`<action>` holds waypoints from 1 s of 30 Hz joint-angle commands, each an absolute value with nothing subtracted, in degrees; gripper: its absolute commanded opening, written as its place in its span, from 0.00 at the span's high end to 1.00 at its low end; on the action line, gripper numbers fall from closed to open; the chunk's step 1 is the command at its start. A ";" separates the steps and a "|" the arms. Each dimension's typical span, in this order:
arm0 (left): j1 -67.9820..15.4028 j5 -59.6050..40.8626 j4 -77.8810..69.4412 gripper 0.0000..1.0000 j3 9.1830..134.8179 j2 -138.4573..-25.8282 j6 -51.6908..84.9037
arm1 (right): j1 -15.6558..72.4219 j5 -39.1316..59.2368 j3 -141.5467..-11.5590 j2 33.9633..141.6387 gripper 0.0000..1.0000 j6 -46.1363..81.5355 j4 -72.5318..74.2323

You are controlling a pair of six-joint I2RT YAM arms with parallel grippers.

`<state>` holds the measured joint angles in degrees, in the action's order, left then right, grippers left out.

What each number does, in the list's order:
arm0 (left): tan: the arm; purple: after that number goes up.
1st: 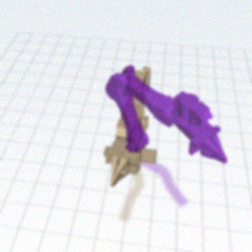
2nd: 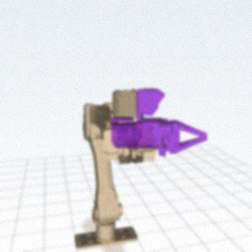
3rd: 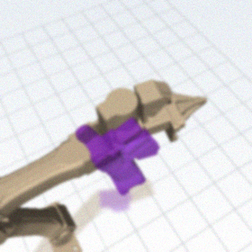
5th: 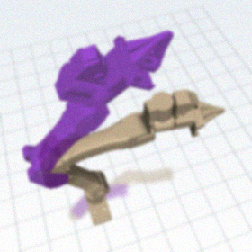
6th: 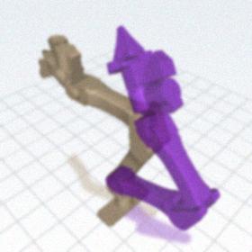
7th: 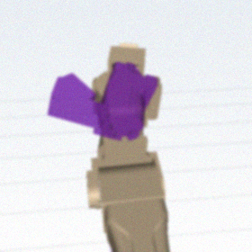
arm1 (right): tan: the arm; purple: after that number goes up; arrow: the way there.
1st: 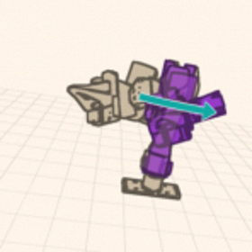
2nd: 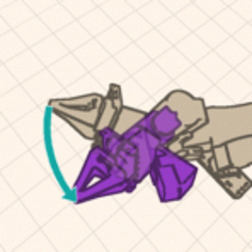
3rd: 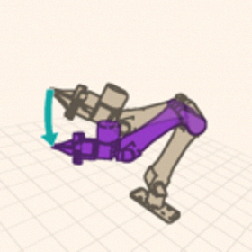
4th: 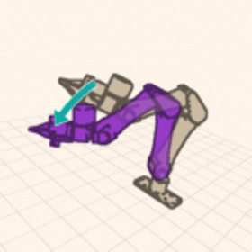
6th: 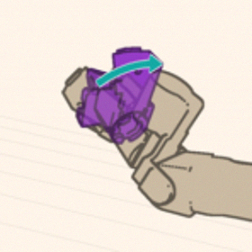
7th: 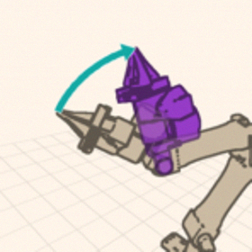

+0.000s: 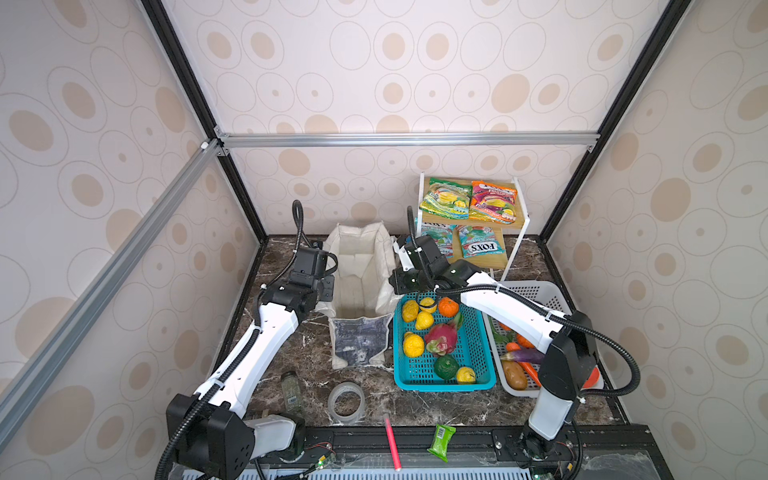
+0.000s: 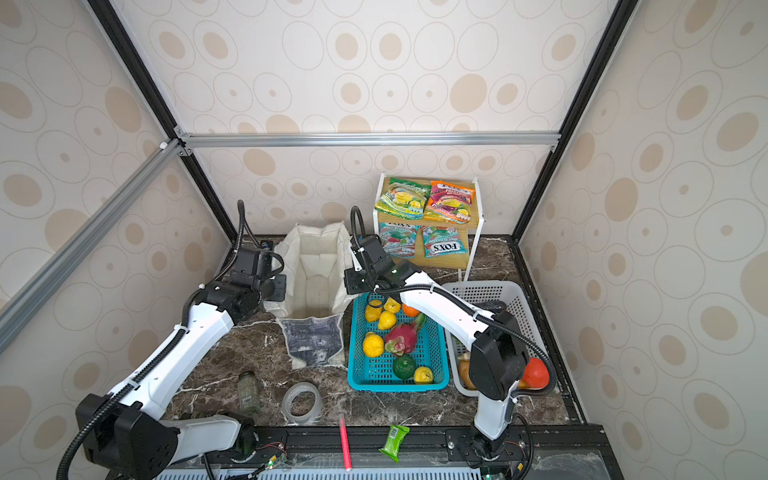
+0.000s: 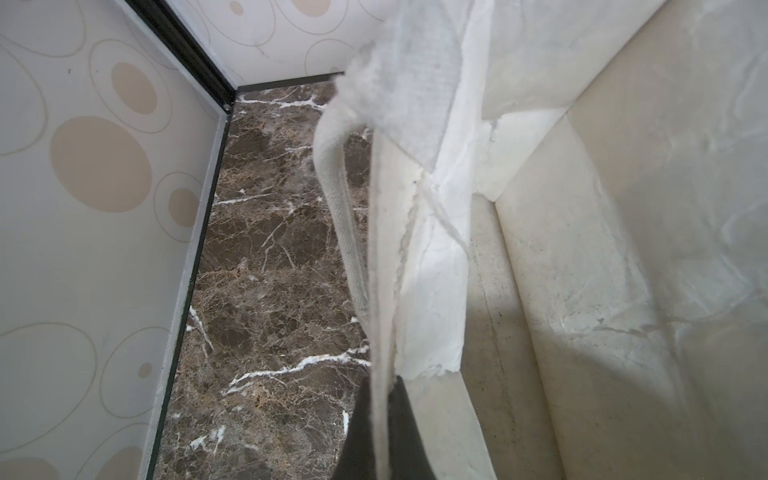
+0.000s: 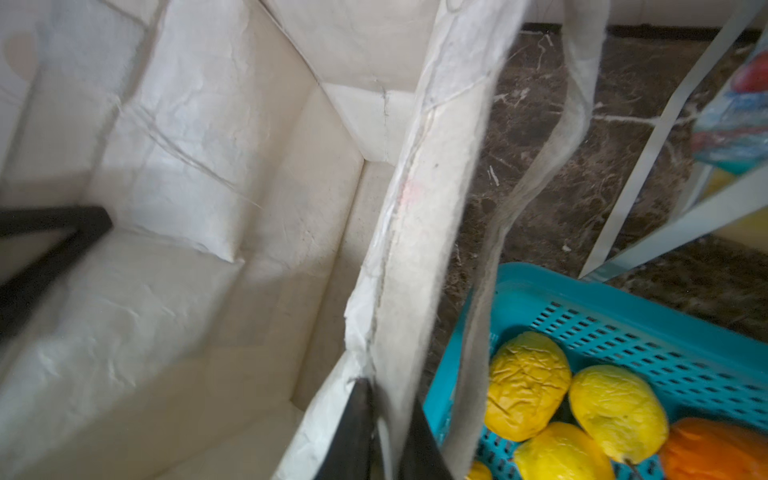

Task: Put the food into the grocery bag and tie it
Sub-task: 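Grasp the opposite bag rim with the right gripper and pull the bag open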

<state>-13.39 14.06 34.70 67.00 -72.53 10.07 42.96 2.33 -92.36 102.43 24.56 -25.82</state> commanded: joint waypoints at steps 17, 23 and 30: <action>-3.70 8.77 25.75 1.00 62.31 -67.68 12.24 | 44.64 -8.22 -83.97 95.36 1.00 26.61 -27.85; -3.75 6.22 19.47 1.00 56.51 -64.40 11.35 | 44.58 -3.64 -81.21 94.71 0.93 28.39 -23.66; -3.67 3.92 16.75 1.00 53.62 -62.90 11.31 | 44.12 -1.51 -83.31 90.71 0.00 32.32 -28.63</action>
<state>-4.14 5.80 20.01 54.24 -64.18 11.70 44.29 -4.03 -81.95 94.65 30.04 -25.43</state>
